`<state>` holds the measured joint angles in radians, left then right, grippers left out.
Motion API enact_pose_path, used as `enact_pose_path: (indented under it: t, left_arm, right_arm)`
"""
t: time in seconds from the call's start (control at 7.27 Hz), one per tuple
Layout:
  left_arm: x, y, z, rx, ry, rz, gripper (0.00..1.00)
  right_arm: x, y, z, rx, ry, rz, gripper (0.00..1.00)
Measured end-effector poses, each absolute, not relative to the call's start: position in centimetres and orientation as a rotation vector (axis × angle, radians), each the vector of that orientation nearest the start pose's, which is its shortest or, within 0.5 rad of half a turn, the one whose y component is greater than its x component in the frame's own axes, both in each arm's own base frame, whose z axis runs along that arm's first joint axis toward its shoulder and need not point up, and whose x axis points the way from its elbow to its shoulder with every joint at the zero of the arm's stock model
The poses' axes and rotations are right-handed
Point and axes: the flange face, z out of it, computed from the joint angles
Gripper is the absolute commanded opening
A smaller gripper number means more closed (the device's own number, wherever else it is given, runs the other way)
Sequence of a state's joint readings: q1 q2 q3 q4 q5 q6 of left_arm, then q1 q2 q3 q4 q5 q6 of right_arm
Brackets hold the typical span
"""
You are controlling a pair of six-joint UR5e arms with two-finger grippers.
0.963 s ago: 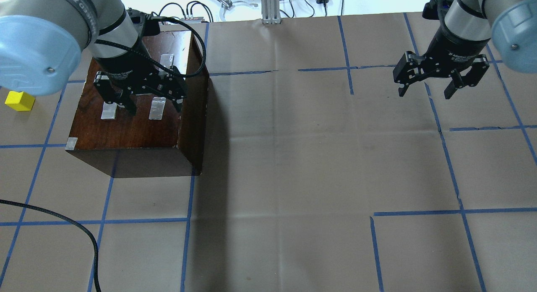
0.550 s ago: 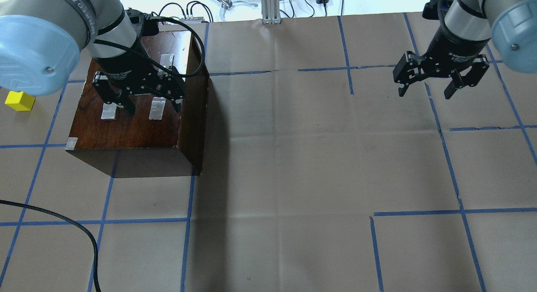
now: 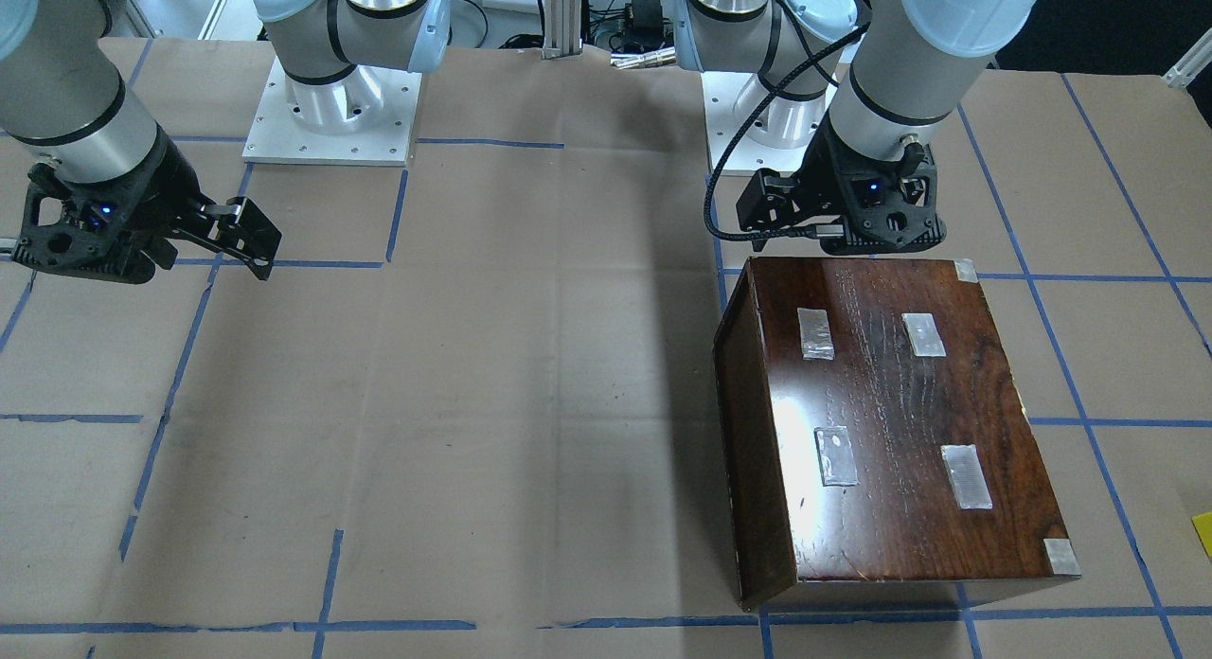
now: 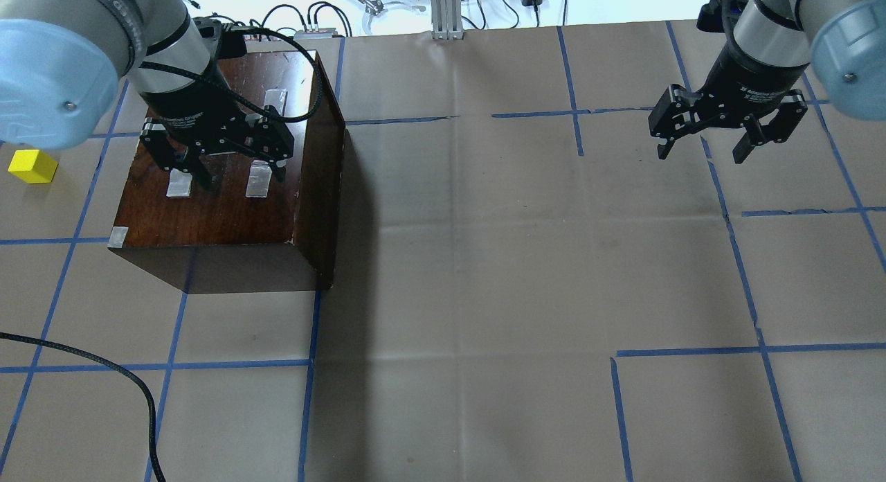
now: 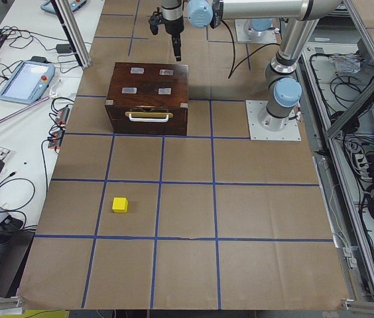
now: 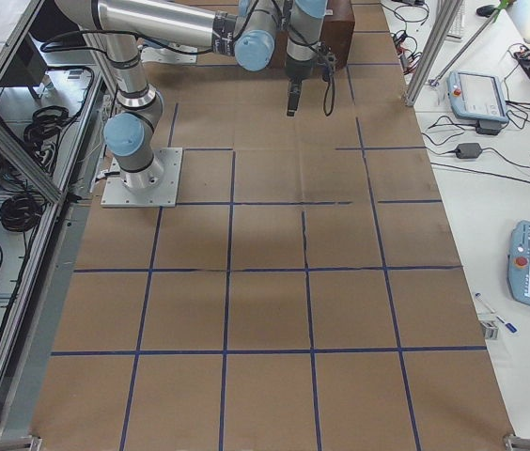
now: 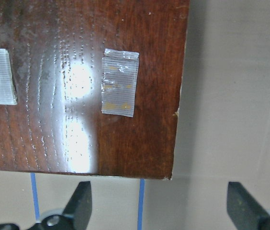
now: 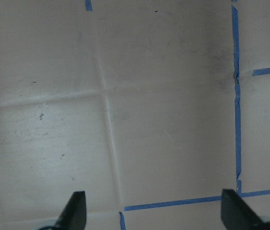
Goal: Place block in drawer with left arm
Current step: 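Move the left gripper down beside the cabinet to the white drawer handle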
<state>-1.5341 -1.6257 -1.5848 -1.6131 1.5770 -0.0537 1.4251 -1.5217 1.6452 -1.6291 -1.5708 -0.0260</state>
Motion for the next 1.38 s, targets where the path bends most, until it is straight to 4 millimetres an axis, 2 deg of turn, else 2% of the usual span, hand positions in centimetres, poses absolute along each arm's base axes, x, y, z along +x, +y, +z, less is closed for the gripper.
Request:
enact_pose_path:
  t: [0.41, 0.69, 0.96, 1.38]
  left_arm:
    - [-3.0, -53.0, 45.5, -0.083, 3.139, 0.045, 0.99]
    - [4.2, -54.3, 45.0, 0.012, 3.148, 0.025, 0.99]
    - [12.1, -55.6, 42.8, 0.092, 3.175, 0.065, 0.99]
    - [21.8, -55.8, 37.3, -0.096, 3.306, 0.107, 0.99]
  right_arm:
    - [5.9, -51.7, 43.3, 0.187, 3.129, 0.102, 1.0]
    - [5.9, -51.7, 43.2, 0.187, 3.129, 0.103, 1.0]
    - [5.9, -51.7, 43.2, 0.187, 3.129, 0.103, 1.0]
    - [5.9, -51.7, 43.3, 0.188, 3.129, 0.101, 1.0]
